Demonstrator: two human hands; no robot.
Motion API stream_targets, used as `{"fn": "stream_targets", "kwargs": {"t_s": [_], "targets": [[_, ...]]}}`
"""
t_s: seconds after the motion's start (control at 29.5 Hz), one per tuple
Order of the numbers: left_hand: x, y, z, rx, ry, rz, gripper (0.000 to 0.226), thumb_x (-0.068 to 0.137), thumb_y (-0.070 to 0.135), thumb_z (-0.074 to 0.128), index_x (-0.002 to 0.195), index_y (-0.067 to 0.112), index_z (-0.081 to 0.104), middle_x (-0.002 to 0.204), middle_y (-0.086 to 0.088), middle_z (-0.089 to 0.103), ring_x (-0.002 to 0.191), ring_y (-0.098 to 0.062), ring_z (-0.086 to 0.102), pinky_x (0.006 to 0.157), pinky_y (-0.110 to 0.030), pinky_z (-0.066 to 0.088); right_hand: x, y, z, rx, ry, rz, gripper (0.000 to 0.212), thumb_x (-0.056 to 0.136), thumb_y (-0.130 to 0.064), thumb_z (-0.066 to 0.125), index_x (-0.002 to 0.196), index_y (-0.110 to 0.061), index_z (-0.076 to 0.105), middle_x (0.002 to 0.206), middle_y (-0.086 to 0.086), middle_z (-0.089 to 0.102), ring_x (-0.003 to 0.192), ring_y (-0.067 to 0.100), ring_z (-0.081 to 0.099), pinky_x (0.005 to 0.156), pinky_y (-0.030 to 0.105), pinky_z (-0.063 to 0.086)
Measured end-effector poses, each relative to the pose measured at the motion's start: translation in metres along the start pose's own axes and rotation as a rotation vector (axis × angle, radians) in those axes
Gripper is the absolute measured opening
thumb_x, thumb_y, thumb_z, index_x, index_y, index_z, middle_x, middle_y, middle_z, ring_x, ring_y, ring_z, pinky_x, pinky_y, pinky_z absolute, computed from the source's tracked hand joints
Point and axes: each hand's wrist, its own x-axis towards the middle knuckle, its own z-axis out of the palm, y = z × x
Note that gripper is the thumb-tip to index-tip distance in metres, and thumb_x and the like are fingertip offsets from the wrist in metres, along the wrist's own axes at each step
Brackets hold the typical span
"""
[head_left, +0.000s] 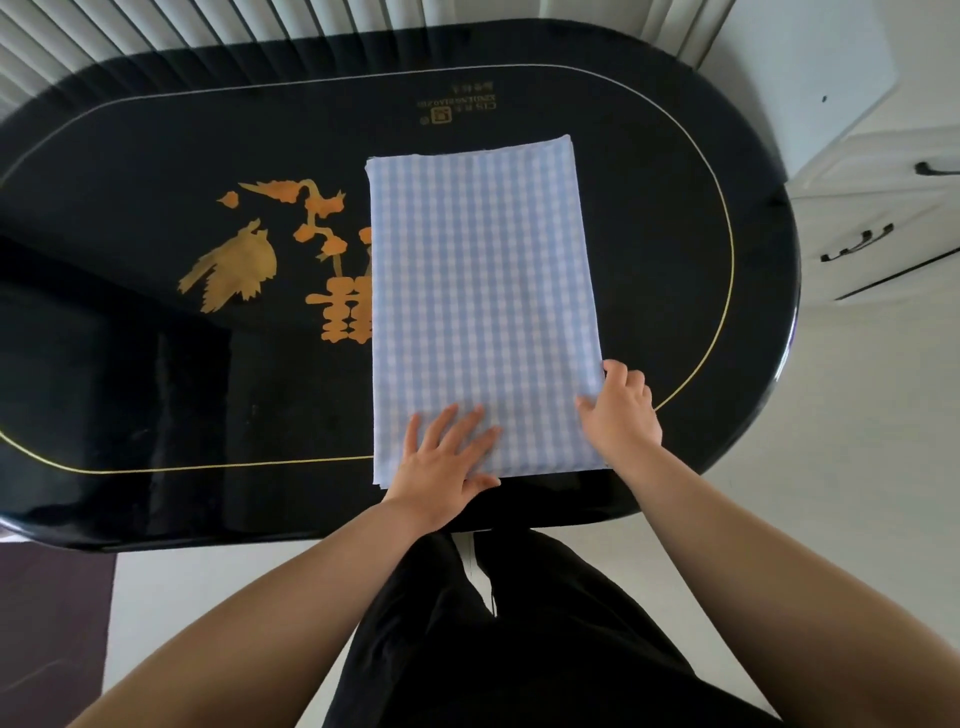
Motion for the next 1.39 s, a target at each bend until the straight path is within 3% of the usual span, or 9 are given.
{"fn": "stream_targets", "kwargs": {"t_s": [0.1, 0.24, 0.47, 0.54, 0.68, 0.88, 1.02, 1.12, 1.39], "targets": [[0.017, -0.002, -0.028, -0.391, 0.131, -0.249, 0.058, 0.094, 0.054, 0.038, 0.146, 0.033, 0.026, 0.152, 0.008, 0.027, 0.139, -0.018, 0.026, 0.115, -0.044, 0.024, 0.027, -0.022, -0.011, 0.002, -0.021, -0.001, 0.058, 0.087, -0.029, 0.061, 0.135, -0.016, 0.031, 0.129, 0.008, 0.041, 0.114, 0.025, 0.045, 0.073, 0.034, 0.042], [0.058, -0.027, -0.087, -1.210, 0.198, -0.760, 0.064, 0.095, 0.038, 0.052, 0.148, 0.031, 0.017, 0.126, 0.001, 0.053, 0.111, -0.018, 0.056, 0.084, -0.032, 0.048, 0.071, -0.053, -0.034, -0.086, 0.002, -0.002, 0.052, 0.086, -0.028, 0.061, 0.131, -0.012, 0.040, 0.127, 0.013, 0.048, 0.115, 0.030, 0.047, 0.079, 0.039, 0.043], [0.121, -0.097, -0.145, -1.818, 0.316, -0.918, 0.063, 0.094, 0.027, 0.057, 0.147, 0.026, 0.023, 0.106, -0.013, 0.067, 0.091, -0.026, 0.070, 0.075, -0.040, 0.058, 0.142, -0.104, -0.083, 0.550, -0.280, 0.313, 0.040, 0.085, -0.008, 0.060, 0.125, -0.004, 0.054, 0.088, 0.010, 0.062, 0.067, 0.017, 0.059, 0.054, 0.024, 0.047], [0.137, -0.112, -0.155, -1.865, 0.261, -0.955, 0.051, 0.095, 0.029, 0.056, 0.141, 0.018, 0.036, 0.102, -0.013, 0.070, 0.086, -0.026, 0.072, 0.074, -0.040, 0.059, 0.151, -0.116, -0.096, 0.819, -0.391, 0.490, 0.036, 0.088, -0.004, 0.060, 0.124, -0.005, 0.055, 0.098, 0.010, 0.063, 0.066, 0.013, 0.064, 0.045, 0.016, 0.049], [0.157, -0.135, -0.170, -1.881, 0.155, -0.963, 0.032, 0.095, 0.028, 0.056, 0.123, 0.012, 0.052, 0.095, -0.014, 0.074, 0.079, -0.025, 0.073, 0.059, -0.034, 0.060, 0.166, -0.127, -0.111, 1.064, -0.437, 0.554, 0.046, 0.087, -0.005, 0.064, 0.131, -0.010, 0.049, 0.130, 0.013, 0.052, 0.085, 0.021, 0.072, 0.045, 0.021, 0.054], [0.180, -0.159, -0.193, -1.863, -0.040, -0.911, 0.033, 0.093, 0.036, 0.057, 0.117, 0.015, 0.051, 0.096, -0.012, 0.075, 0.086, -0.023, 0.073, 0.059, -0.030, 0.059, 0.183, -0.139, -0.110, 1.135, -0.473, 0.536, 0.036, 0.086, -0.006, 0.065, 0.120, -0.009, 0.054, 0.120, 0.015, 0.057, 0.078, 0.023, 0.073, 0.068, 0.028, 0.060], [0.186, -0.171, -0.195, -1.744, -0.190, -0.918, 0.064, 0.084, 0.070, 0.040, 0.125, 0.021, 0.040, 0.099, -0.014, 0.074, 0.090, -0.026, 0.072, 0.066, -0.036, 0.060, 0.185, -0.130, -0.106, 1.148, -0.462, 0.502, 0.034, 0.084, -0.034, 0.068, 0.109, -0.013, 0.057, 0.114, 0.013, 0.061, 0.080, 0.027, 0.073, 0.066, 0.034, 0.061], [0.188, -0.171, -0.187, -1.704, -0.116, -0.935, 0.084, 0.079, 0.081, 0.024, 0.131, 0.017, 0.043, 0.096, -0.014, 0.074, 0.087, -0.027, 0.073, 0.064, -0.037, 0.060, 0.187, -0.122, -0.098, 1.213, -0.446, 0.473, 0.057, 0.081, -0.060, 0.057, 0.113, -0.013, 0.054, 0.111, 0.009, 0.065, 0.085, 0.029, 0.073, 0.067, 0.039, 0.059], [0.191, -0.175, -0.168, -1.739, 0.105, -0.956, 0.077, 0.079, 0.081, 0.020, 0.102, 0.016, 0.052, 0.088, -0.015, 0.075, 0.080, -0.027, 0.073, 0.062, -0.038, 0.060, 0.189, -0.115, -0.078, 1.307, -0.205, 0.442, 0.062, 0.085, -0.068, 0.043, 0.114, -0.016, 0.060, 0.105, 0.011, 0.069, 0.080, 0.035, 0.072, 0.067, 0.044, 0.060]]}}
